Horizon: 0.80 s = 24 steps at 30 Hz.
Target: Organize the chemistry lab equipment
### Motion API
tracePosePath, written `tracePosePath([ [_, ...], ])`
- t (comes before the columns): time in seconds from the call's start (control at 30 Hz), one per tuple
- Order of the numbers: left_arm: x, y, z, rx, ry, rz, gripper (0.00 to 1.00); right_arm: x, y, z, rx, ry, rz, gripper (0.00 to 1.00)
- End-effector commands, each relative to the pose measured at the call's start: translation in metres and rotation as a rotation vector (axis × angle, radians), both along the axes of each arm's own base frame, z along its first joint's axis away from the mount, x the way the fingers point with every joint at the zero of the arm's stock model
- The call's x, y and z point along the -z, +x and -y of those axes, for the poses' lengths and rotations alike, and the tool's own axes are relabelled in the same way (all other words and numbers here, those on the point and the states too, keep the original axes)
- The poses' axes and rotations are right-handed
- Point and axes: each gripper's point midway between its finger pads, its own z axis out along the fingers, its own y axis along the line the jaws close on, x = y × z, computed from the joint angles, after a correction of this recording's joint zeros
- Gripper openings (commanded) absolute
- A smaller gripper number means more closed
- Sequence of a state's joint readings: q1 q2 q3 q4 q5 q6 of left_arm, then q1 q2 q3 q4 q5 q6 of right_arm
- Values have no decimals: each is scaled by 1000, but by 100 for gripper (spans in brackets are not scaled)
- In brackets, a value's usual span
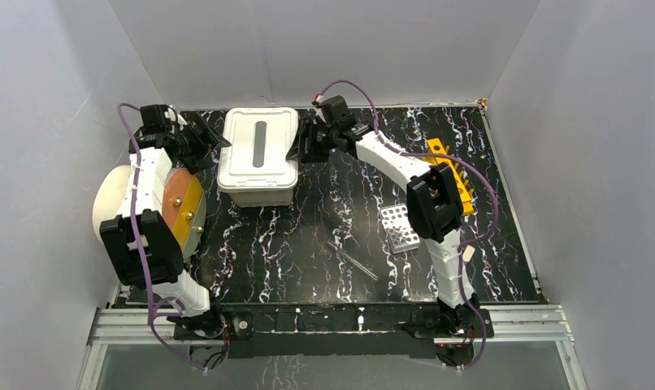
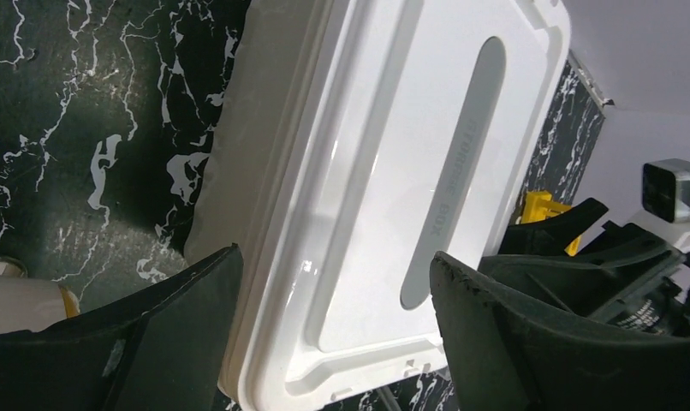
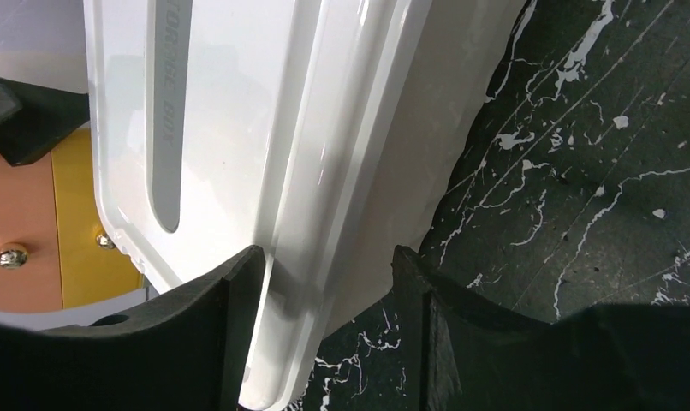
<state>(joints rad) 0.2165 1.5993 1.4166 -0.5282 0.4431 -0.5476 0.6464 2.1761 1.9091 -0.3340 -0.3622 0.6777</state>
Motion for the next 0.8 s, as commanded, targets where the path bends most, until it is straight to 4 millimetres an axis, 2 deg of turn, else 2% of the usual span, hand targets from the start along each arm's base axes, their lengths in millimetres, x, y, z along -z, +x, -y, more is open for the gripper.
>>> tracePosePath([
  [0.0, 18, 2, -14, -3, 57, -48, 77, -17, 1, -13, -18, 15, 11, 65],
  [0.07, 19, 5, -17, -8, 73, -47, 73, -14, 1, -14, -21, 6, 6, 65],
  [0.23, 23, 8, -16, 4, 68, -52, 49, -13, 0, -14, -19, -4, 7, 65],
  [0.3, 25, 8, -16, 9, 71, -54, 45, -13, 1, -14, -16, -13, 11, 65],
  [0.43, 28, 9, -13, 19, 99, -60, 39, -7, 2, -10, 7, -56, 15, 65],
  [0.67, 41, 8, -17, 5, 225, -129, 38, 10, 8, 9, 111, -211, 1, 65],
  [0.77, 38, 10, -19, 4, 277, -137, 39, 4, 10, 9, 118, -217, 11, 65],
])
